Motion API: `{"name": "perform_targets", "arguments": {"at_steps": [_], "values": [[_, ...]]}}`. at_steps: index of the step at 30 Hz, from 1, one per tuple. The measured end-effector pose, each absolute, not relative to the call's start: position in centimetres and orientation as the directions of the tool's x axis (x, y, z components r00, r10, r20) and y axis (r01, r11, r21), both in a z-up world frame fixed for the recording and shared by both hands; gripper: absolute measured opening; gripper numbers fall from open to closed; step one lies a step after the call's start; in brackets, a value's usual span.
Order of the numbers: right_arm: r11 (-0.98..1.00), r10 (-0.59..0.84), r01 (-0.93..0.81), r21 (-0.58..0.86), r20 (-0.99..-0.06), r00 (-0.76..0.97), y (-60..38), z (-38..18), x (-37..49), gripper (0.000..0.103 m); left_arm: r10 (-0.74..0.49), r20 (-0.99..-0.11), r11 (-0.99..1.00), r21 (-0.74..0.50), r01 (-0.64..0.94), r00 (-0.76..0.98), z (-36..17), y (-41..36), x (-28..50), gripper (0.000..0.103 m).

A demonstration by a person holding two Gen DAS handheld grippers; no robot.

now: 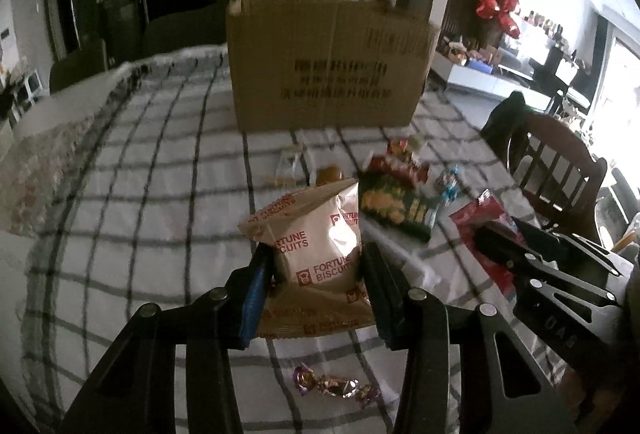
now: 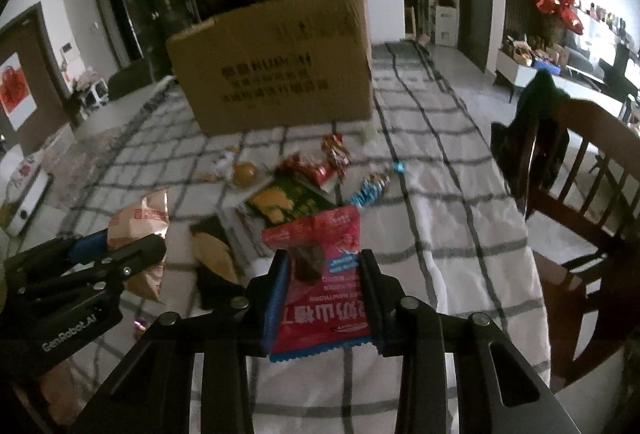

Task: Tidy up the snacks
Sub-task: 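Carry both bags into the cardboard box and open both tools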

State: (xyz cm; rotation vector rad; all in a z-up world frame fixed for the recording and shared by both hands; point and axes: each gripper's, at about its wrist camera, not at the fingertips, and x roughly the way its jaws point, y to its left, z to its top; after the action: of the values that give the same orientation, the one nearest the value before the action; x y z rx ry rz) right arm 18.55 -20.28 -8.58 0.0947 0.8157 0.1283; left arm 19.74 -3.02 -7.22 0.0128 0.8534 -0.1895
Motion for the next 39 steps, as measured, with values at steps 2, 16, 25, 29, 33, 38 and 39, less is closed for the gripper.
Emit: {"name": "perform_targets", "arguments": {"at_steps": [2,16,25,29,33,38,39], "values": [[0.987,0.16,-0.088,0.137,-0.703,0.693,-20.1,-7.6,18.6,0.035,-0.165,-0.732,0.982,-0.062,0.177,0.661,-6.0,-2.9,19.8,0.045],[0.979,0.2,-0.137,0.154,-0.548,0.813,-19.5,0.1,22.6,0.035,-0.218,-0.602,0.971,-0.055,0.233,0.768,1.7,-2.4,25.7,0.045],[0.976,0.209,-0.149,0.158,-0.498,0.842,-19.5,4.1,29.9,0.036,-0.221,-0.578,0.972,-0.068,0.223,0.786,4.8,-2.1,33.0,0.045],[0.974,0.219,-0.16,0.16,-0.5,0.838,-19.1,4.6,33.1,0.036,-0.212,-0.588,0.974,-0.063,0.218,0.781,5.0,-2.1,36.2,0.045],[0.976,0.213,-0.153,0.156,-0.517,0.829,-19.3,4.4,36.3,0.036,-0.205,-0.604,0.975,-0.057,0.215,0.77,4.4,-2.1,38.9,0.045],[0.976,0.215,-0.157,0.152,-0.54,0.814,-19.3,3.6,38.9,0.036,-0.2,-0.622,0.975,-0.051,0.216,0.757,3.6,-2.6,41.7,0.045],[0.977,0.209,-0.148,0.154,-0.548,0.81,-19.5,3.4,39.5,0.036,-0.199,-0.626,0.976,-0.055,0.212,0.754,3.5,-2.5,42.3,0.046]]}}
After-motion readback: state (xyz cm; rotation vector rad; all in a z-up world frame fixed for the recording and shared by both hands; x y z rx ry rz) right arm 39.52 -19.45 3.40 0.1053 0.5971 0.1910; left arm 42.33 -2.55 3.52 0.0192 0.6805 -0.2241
